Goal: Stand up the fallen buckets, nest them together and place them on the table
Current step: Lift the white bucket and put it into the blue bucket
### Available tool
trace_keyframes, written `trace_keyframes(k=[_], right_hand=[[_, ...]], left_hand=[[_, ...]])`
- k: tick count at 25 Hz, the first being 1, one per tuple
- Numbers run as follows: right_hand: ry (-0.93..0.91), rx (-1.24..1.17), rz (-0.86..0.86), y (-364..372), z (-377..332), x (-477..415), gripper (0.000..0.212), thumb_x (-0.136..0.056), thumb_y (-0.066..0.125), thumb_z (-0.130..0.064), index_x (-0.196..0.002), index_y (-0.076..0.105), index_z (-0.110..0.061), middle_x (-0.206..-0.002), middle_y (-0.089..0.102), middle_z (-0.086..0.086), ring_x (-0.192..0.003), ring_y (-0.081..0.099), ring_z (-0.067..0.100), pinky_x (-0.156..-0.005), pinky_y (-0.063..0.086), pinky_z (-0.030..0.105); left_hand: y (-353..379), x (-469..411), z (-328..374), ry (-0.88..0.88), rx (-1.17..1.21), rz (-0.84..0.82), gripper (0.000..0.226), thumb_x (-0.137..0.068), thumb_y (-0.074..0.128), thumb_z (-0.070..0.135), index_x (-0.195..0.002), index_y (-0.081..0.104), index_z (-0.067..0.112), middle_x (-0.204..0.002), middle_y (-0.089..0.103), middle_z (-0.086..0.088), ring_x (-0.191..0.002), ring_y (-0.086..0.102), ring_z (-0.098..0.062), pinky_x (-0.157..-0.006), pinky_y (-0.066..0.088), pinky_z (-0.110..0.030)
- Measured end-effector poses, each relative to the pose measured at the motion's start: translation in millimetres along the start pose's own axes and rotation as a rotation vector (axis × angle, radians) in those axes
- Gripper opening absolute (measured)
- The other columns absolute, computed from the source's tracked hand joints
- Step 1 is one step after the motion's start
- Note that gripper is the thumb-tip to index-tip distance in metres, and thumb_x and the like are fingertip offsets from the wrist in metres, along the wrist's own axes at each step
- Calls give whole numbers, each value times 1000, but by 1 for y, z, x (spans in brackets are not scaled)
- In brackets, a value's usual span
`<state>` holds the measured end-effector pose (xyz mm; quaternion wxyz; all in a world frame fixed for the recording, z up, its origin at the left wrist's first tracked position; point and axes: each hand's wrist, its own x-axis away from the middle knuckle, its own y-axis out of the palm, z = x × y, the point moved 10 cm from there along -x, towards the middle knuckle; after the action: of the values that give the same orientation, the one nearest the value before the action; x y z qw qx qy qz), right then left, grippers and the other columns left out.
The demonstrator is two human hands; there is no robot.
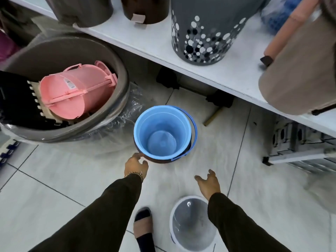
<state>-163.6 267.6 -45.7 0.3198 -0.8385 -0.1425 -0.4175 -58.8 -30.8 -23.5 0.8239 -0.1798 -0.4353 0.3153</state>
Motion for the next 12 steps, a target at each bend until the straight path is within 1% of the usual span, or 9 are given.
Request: trace_keyframes(k=[2, 5, 8, 9, 10, 12], right_hand=[[40, 39, -13, -15, 44, 15, 75, -95, 61, -21, -157, 21, -7, -160, 31, 18, -144, 38, 35, -116, 32, 38], [91, 70, -12, -31, 116, 29, 72, -95, 59, -22, -155, 23, -7, -159, 34, 19, -142, 41, 35, -110, 37, 35], [153, 66, -29, -34, 204, 30, 77, -93, 63, -20, -156, 21, -5, -158, 35, 20, -142, 41, 35, -111, 36, 36], [178, 56, -41, -32, 234, 25, 79, -93, 65, -21, -156, 19, -5, -159, 33, 21, -143, 40, 35, -113, 34, 37], [193, 42, -54, -28, 260, 18, 81, -94, 65, -23, -157, 17, -7, -160, 31, 21, -145, 38, 35, -115, 32, 37], [185, -13, -94, -16, 297, 2, 79, -94, 65, -25, -158, 19, -11, -161, 30, 19, -146, 36, 33, -118, 31, 39]], left_hand=[[24, 34, -14, -16, 9, -54, 33, -89, 57, 12, -121, 63, 12, -129, 64, -12, -118, 60, -30, -95, 46, -29], [73, 78, -56, -44, -20, -130, 32, -89, 57, 13, -120, 64, 12, -123, 68, -11, -116, 61, -28, -98, 45, -29], [120, 108, -118, -72, -19, -148, 29, -89, 57, 12, -117, 65, 11, -117, 71, -12, -109, 65, -27, -87, 44, -22], [139, 113, -141, -86, -27, -166, 31, -90, 59, 14, -120, 64, 11, -119, 70, -12, -110, 64, -27, -89, 44, -22], [159, 117, -164, -104, -42, -199, 35, -90, 62, 18, -124, 61, 10, -123, 69, -13, -114, 63, -27, -94, 44, -25], [201, 123, -204, -130, -96, -293, 49, -90, 65, 25, -135, 51, 11, -129, 66, -12, -120, 60, -29, -101, 42, -30]])
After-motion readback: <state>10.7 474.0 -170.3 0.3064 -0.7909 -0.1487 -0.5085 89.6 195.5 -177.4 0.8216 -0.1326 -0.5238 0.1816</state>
